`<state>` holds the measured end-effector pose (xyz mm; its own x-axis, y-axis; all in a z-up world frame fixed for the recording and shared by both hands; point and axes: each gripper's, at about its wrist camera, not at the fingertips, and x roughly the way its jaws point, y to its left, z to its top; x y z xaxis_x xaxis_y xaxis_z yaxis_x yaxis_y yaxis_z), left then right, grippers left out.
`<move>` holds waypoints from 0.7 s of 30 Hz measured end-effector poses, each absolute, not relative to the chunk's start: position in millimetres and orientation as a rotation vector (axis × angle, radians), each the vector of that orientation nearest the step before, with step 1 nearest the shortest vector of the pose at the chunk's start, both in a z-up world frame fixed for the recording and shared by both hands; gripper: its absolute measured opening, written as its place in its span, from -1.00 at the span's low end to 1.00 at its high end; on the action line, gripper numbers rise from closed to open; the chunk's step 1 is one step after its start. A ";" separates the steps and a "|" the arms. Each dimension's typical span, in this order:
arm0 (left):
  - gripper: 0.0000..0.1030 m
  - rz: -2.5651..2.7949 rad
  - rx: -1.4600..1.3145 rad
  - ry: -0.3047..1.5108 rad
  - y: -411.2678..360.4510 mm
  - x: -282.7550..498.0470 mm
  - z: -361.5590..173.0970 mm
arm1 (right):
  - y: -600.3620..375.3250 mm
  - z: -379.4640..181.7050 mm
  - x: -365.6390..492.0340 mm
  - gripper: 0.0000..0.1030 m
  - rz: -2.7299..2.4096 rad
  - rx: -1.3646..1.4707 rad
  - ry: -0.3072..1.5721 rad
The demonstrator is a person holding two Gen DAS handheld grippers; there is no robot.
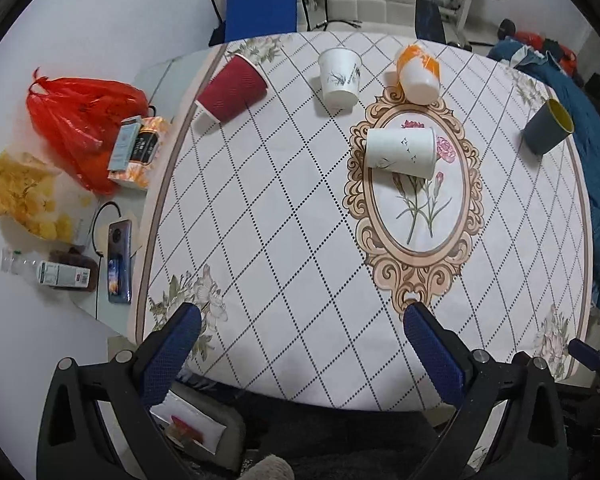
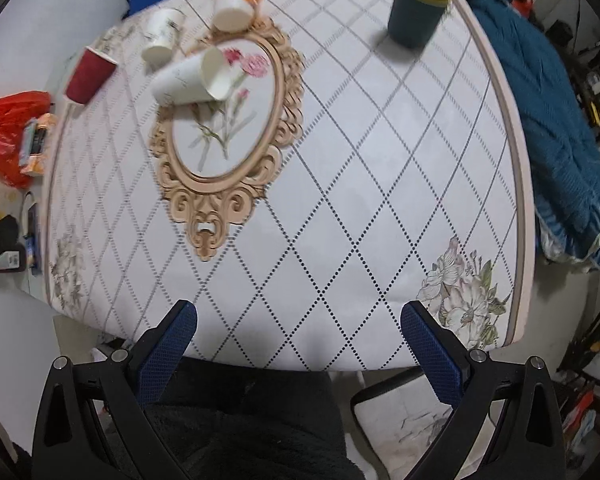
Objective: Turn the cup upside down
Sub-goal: 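Move the left gripper to the upright white paper cup and grasp it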
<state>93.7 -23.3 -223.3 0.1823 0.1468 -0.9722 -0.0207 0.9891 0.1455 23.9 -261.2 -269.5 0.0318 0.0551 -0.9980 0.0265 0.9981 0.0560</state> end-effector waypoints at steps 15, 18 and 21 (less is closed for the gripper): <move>1.00 0.052 0.161 1.405 -22.8 226.5 -258.7 | -253.6 -322.1 102.6 1.00 -0.079 0.141 1.629; 1.00 0.041 0.169 1.411 -22.0 253.4 -269.0 | -247.1 -326.0 120.7 1.00 -0.090 0.134 1.629; 1.00 0.032 0.159 1.433 -18.9 281.1 -280.4 | -241.8 -330.6 139.4 1.00 -0.105 0.119 1.628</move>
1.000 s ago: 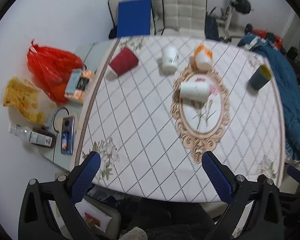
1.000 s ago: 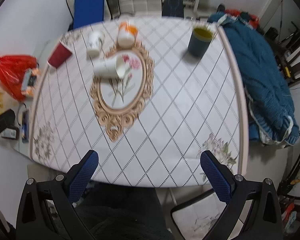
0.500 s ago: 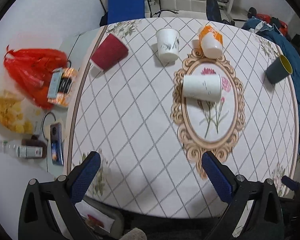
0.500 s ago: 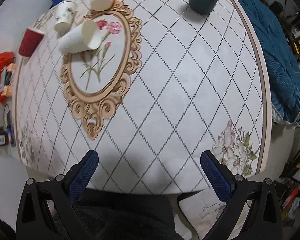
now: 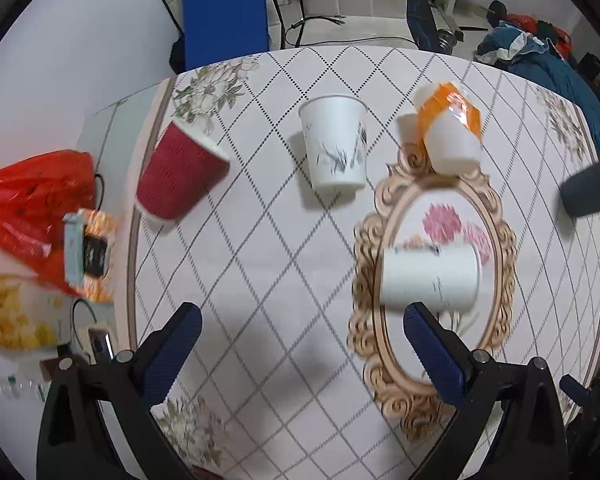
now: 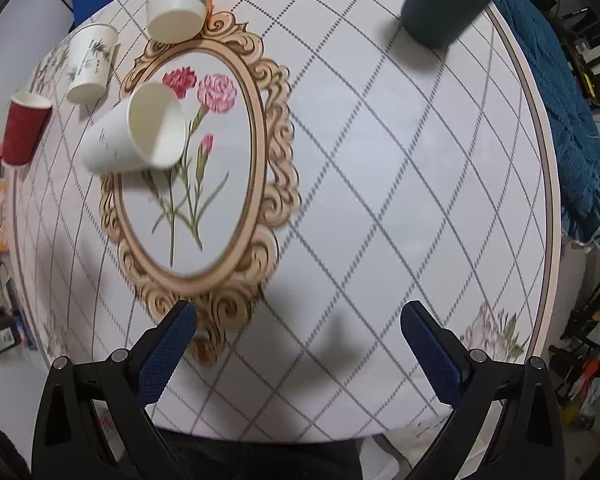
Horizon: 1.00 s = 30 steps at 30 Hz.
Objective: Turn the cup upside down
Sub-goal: 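Move the left gripper to the upright white paper cup and grasp it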
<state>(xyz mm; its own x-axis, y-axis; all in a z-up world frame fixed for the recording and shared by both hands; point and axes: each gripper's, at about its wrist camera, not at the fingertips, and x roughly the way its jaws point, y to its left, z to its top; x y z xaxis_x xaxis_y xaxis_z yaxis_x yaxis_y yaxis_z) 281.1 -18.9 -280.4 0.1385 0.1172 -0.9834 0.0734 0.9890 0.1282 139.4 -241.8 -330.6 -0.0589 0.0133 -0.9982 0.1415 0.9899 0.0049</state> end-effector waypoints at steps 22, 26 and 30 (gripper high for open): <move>1.00 -0.060 0.112 1.549 -16.9 415.9 -348.1 | -225.2 -350.6 234.9 1.00 -0.206 0.056 1.653; 1.00 -0.085 0.136 1.573 -24.1 424.1 -365.1 | -220.9 -351.8 241.3 1.00 -0.222 0.063 1.651; 1.00 -0.103 0.164 1.592 -28.7 425.6 -381.1 | -215.3 -352.4 246.6 1.00 -0.228 0.060 1.650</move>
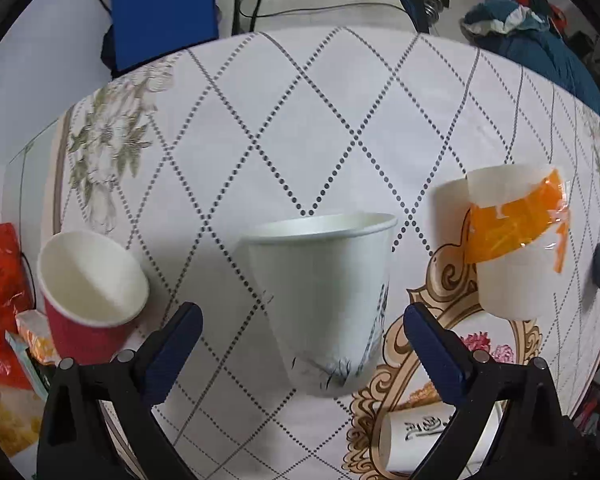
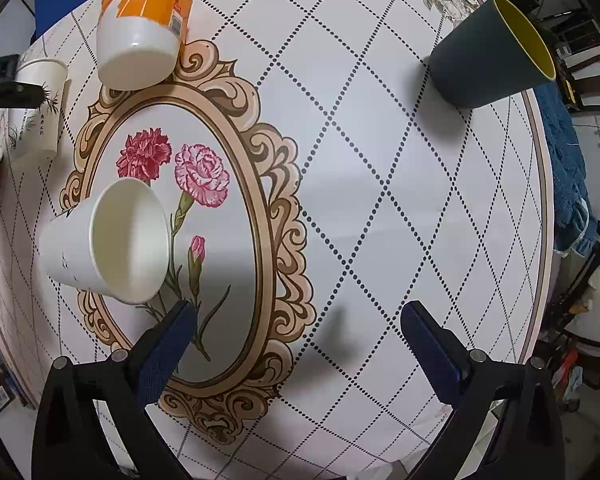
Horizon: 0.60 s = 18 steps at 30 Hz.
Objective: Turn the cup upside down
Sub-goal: 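Move the left gripper to the upright white paper cup and grasp it, then lift the white cup with the left gripper and carry it toward the table edge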
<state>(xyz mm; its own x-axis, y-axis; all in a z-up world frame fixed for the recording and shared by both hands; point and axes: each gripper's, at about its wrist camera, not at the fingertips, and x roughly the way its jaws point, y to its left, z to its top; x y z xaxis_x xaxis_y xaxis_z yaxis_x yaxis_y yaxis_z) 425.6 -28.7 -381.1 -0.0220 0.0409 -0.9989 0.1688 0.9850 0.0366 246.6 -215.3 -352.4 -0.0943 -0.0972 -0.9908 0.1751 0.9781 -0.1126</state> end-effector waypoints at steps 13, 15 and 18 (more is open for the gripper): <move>0.18 -0.124 0.182 1.611 -28.0 421.1 -405.1 | -226.7 -357.5 253.4 1.00 -0.242 0.068 1.661; 0.15 -0.120 0.185 1.600 -30.7 419.3 -410.8 | -223.1 -359.2 250.4 1.00 -0.241 0.065 1.660; 0.15 -0.122 0.195 1.587 -30.5 415.3 -411.7 | -223.8 -359.3 248.1 1.00 -0.239 0.068 1.661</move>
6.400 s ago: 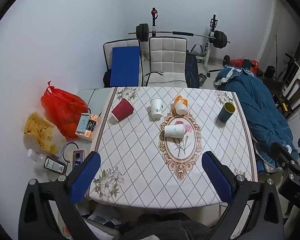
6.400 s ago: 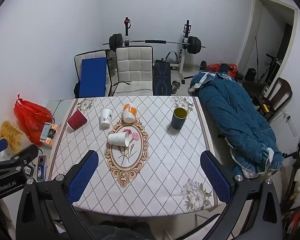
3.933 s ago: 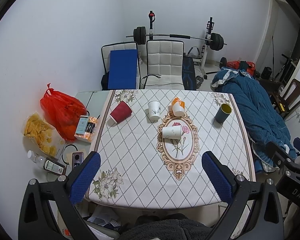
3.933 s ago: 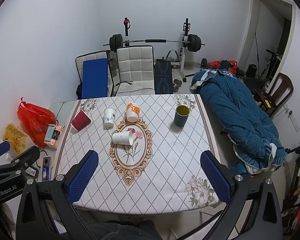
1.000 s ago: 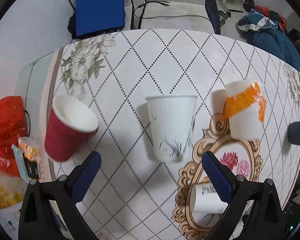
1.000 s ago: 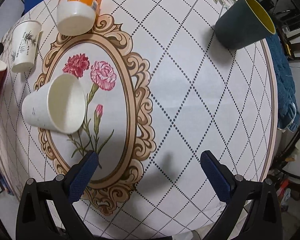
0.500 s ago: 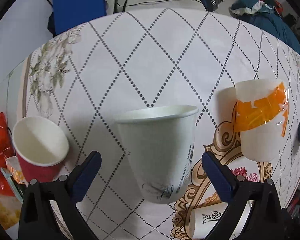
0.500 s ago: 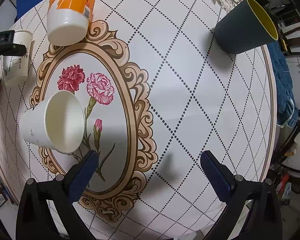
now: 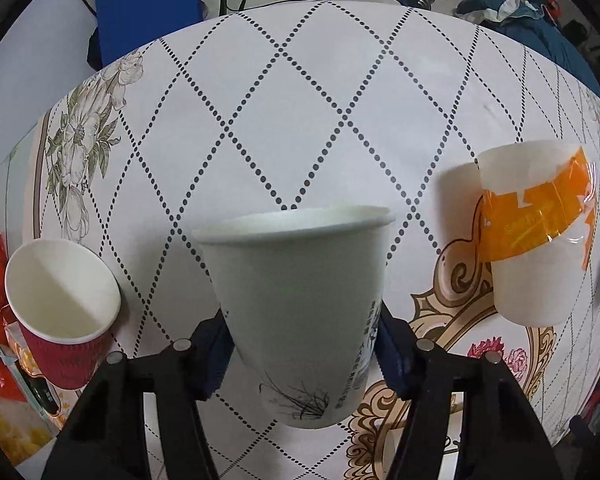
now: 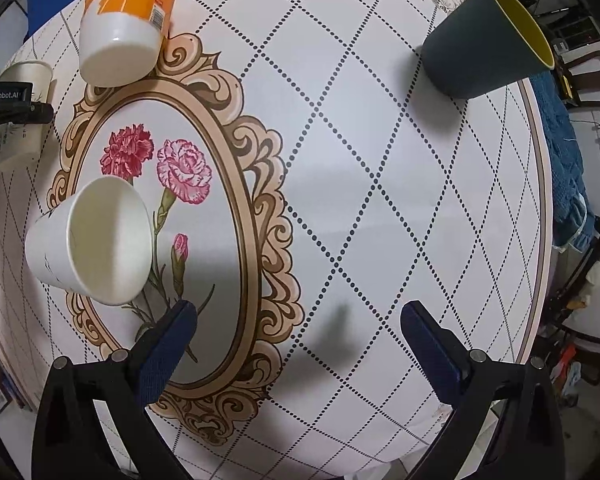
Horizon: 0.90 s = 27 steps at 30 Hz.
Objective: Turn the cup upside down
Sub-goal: 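Lift the white cup with the left gripper and carry it toward the table edge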
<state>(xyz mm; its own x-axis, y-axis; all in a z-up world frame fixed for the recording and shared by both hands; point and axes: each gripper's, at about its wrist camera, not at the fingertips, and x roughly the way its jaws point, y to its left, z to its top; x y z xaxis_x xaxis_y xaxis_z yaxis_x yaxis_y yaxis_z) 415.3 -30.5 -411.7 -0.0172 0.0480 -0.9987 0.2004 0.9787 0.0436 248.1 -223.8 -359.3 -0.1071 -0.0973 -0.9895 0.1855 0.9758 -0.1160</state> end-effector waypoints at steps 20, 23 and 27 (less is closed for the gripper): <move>0.14 -0.102 0.253 1.542 -11.4 328.3 -361.8 | -242.1 -355.7 218.4 1.00 -0.247 0.011 1.634; 0.14 -0.096 0.218 1.562 5.4 291.4 -353.9 | -235.3 -350.6 200.9 1.00 -0.230 -0.002 1.626; 0.14 -0.086 0.159 1.580 23.0 247.9 -340.8 | -232.3 -348.1 183.0 1.00 -0.203 -0.013 1.626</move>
